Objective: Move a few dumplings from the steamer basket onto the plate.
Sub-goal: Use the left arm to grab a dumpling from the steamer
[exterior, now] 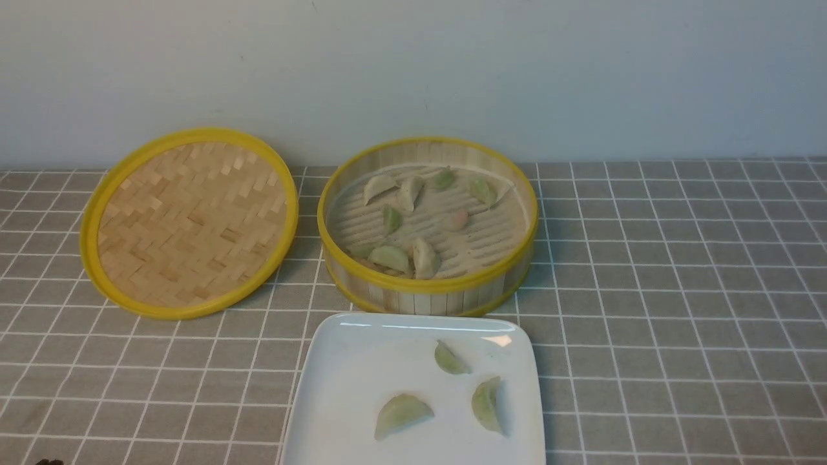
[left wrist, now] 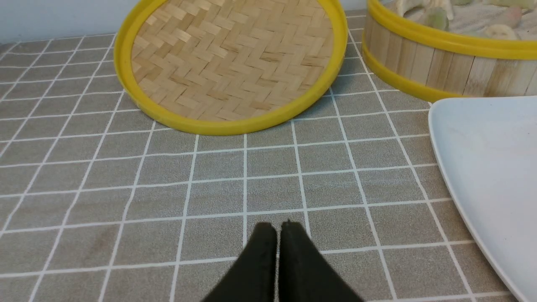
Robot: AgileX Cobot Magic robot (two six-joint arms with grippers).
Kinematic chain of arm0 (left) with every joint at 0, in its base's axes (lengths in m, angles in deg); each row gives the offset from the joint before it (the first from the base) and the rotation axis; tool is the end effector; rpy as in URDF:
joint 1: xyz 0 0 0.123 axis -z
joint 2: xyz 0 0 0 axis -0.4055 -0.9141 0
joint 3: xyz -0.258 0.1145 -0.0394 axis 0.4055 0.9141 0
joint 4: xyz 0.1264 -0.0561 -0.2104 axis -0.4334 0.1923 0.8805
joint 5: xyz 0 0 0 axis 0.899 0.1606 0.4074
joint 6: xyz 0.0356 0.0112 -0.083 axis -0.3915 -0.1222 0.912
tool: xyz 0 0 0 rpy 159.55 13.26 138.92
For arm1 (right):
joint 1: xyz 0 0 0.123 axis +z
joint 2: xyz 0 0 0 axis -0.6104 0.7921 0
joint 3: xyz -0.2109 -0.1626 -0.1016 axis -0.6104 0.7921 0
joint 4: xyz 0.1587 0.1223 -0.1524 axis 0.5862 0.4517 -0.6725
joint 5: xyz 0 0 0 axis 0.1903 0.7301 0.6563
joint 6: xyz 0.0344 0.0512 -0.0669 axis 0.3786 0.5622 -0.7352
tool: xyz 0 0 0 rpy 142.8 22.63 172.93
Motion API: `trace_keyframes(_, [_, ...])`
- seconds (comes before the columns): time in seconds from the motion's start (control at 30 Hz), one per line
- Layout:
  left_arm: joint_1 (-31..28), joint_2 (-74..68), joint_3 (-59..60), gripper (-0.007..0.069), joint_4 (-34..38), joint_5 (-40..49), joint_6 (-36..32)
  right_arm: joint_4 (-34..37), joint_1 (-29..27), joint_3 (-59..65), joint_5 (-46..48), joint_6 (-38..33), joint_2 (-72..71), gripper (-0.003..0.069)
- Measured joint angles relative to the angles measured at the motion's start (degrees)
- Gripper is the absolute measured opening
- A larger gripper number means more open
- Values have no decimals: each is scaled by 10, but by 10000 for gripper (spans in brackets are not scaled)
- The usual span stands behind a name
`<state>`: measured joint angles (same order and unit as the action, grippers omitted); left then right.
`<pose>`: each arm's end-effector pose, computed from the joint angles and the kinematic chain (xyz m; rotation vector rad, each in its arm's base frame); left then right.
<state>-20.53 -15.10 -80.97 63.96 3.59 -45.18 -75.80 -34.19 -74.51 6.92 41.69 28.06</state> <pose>0.0521 -0.0059 0.1710 0.0807 1.8782 -0.0666 0.0531 -0.0044 0.1735 0.1488 1.8472 0.0760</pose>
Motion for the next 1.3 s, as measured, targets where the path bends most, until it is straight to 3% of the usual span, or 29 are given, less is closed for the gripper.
trace_keyframes(0.47, [0, 0, 0, -5, -10, -8, 0, 0, 0, 0, 0, 1, 0, -14])
trace_keyframes(0.57, [0, 0, 1, -5, 10, -47, 22, 0, 0, 0, 0, 1, 0, -14])
trace_keyframes(0.7, [0, 0, 1, -5, 109, -138, 88, 0, 0, 0, 0, 1, 0, -14])
trace_keyframes(0.9, [0, 0, 1, -5, 196, -259, 123, 0, 0, 0, 0, 1, 0, -14])
trace_keyframes(1.17, [0, 0, 1, -5, 206, -463, 180, 4, 0, 0, -1, 3, 0, -14])
trace_keyframes(1.23, [0, 0, 0, -5, 201, -473, 188, 16, 0, 0, -7, 9, 0, -14])
trace_keyframes(1.3, [0, -18, -30, -5, 191, -439, 201, 78, 0, 2, -56, 42, 0, -14])
